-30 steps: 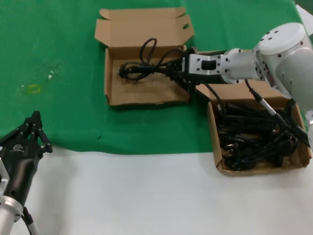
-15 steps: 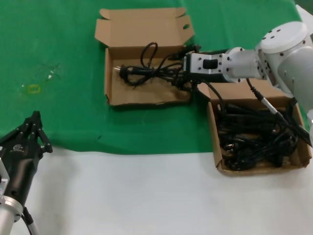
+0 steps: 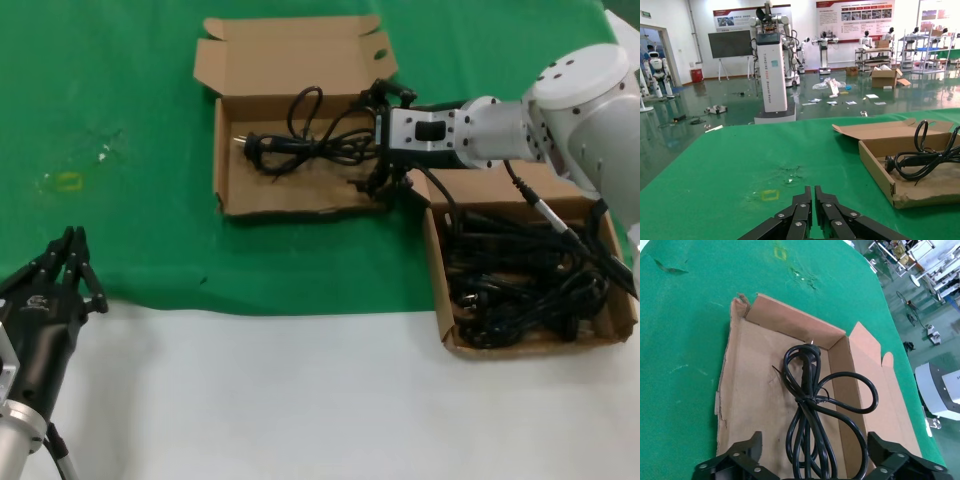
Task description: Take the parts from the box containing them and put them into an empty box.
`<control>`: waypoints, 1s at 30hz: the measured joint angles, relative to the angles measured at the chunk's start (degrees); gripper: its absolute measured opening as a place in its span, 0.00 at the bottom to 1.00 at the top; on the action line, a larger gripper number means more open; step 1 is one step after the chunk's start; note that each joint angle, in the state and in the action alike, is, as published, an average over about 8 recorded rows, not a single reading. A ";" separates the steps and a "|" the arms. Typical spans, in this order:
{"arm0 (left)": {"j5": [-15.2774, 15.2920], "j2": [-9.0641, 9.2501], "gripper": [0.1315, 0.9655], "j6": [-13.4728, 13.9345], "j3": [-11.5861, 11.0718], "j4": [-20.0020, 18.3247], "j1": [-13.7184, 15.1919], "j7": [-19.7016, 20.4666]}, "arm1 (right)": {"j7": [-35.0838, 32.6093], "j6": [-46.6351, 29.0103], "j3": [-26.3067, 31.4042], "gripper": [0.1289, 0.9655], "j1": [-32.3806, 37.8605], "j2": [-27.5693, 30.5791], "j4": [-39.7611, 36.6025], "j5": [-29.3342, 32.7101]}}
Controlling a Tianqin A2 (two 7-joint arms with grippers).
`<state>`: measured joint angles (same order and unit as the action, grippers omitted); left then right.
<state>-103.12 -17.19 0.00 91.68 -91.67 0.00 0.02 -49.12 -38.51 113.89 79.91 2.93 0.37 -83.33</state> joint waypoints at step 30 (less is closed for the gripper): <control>-0.01 0.00 0.43 0.00 0.00 0.00 0.00 0.00 | 12.24 9.61 -5.54 1.00 -19.92 3.56 22.77 -4.94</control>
<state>-103.12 -17.19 0.00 91.68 -91.67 0.00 0.02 -36.88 -28.90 108.36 59.98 6.48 23.14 -88.26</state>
